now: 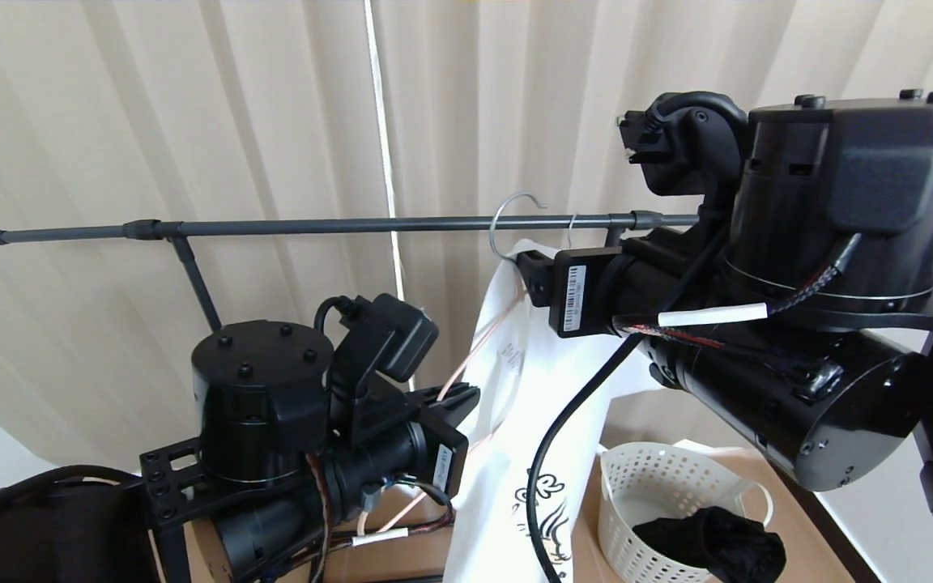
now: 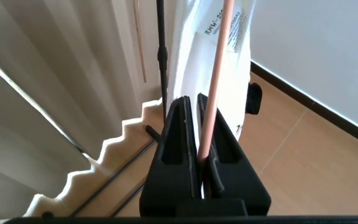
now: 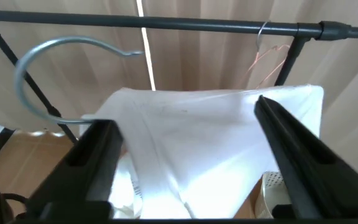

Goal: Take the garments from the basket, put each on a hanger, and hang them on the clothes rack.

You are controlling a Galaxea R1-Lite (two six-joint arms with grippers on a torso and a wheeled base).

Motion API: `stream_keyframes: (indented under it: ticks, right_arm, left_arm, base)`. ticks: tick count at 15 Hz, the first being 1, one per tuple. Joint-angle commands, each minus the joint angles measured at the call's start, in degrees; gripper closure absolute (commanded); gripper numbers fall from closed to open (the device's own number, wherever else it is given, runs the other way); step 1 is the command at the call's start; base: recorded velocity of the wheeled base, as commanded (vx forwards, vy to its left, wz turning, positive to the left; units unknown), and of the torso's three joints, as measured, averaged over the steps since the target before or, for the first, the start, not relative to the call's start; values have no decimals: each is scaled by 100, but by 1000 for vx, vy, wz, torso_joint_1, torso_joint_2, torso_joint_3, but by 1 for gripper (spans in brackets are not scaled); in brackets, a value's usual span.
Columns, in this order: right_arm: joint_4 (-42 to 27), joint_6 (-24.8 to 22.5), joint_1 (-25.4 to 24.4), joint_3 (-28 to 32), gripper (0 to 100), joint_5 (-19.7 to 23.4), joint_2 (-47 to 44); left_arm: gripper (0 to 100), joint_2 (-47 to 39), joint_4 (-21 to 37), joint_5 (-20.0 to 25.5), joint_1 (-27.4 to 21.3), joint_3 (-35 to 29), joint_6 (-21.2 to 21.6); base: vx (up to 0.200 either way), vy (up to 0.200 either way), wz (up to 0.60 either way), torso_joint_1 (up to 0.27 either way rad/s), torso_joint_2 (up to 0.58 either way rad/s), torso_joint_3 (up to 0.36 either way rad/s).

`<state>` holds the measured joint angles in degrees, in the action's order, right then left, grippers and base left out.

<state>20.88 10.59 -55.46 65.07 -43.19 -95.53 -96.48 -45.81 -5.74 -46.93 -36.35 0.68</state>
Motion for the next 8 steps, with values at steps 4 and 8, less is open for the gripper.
stream_keyframes:
  ticks: [4,8]
  right_arm:
    - [4,13,70,5,0,4,8]
    - [4,22,70,-3,0,4,8]
  left_arm:
    - [100,261,-86,12,9,207,11]
    - [100,322,-139,12,79,199,2]
  base:
    - [0,0,0,0,0,0]
    - [0,0,0,0,0,0]
